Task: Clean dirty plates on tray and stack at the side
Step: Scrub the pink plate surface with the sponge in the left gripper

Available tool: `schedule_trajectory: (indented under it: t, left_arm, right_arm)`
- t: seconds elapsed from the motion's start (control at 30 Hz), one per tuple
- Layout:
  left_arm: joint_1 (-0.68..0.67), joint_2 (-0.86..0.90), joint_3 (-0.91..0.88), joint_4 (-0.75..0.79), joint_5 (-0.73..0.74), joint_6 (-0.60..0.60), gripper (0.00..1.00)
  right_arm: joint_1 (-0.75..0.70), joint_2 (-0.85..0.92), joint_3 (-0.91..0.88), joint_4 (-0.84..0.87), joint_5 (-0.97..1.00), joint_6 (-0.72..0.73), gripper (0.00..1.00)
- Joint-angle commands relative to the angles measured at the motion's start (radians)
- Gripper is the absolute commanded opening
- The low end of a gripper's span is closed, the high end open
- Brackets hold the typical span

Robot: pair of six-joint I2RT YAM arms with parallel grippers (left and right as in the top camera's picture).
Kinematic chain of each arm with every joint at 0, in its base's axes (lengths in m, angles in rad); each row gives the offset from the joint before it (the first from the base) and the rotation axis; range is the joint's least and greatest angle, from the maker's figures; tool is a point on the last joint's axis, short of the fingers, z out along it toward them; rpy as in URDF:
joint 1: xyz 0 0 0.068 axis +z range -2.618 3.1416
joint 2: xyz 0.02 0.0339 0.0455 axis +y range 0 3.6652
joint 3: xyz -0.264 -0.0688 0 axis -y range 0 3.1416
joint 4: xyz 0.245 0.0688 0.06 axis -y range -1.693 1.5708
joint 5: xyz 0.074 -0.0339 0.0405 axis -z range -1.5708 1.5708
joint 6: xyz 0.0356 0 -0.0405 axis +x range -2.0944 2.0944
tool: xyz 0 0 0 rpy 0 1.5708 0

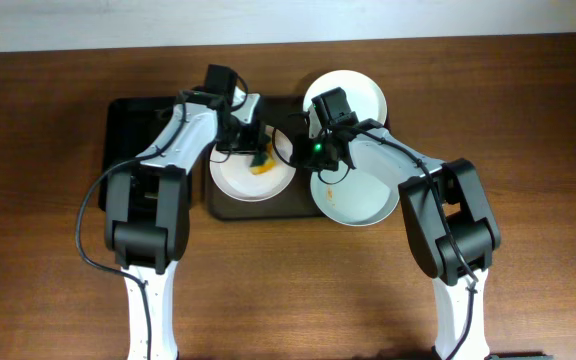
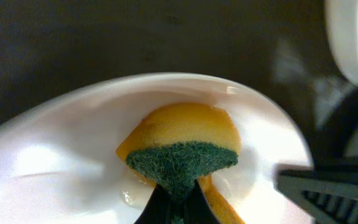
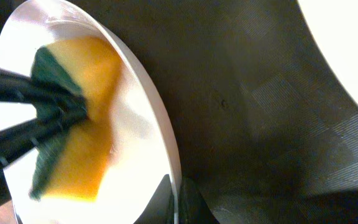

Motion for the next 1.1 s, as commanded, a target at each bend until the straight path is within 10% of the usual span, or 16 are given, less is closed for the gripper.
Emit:
schedule_trajectory:
  t: [0.0,0.6,1.07]
  left_arm:
    - [0.040,0.037,0.002,-0.033,-0.304,-0.013,0.01]
    - [0.039,0.037,0.002,-0.418,-0.249,0.201,0.01]
    - [0.039,0.037,0.002,-0.344,-0.019,0.435,0.01]
  right_arm:
    - [0.008,0.015,0.000,-0.011,-0.013,-0.006,0.04]
    - [0.008,0.015,0.000,-0.010,-0.013,-0.005,0.04]
    - [0.008,0.015,0.000,-0.010,-0.013,-0.005,0.04]
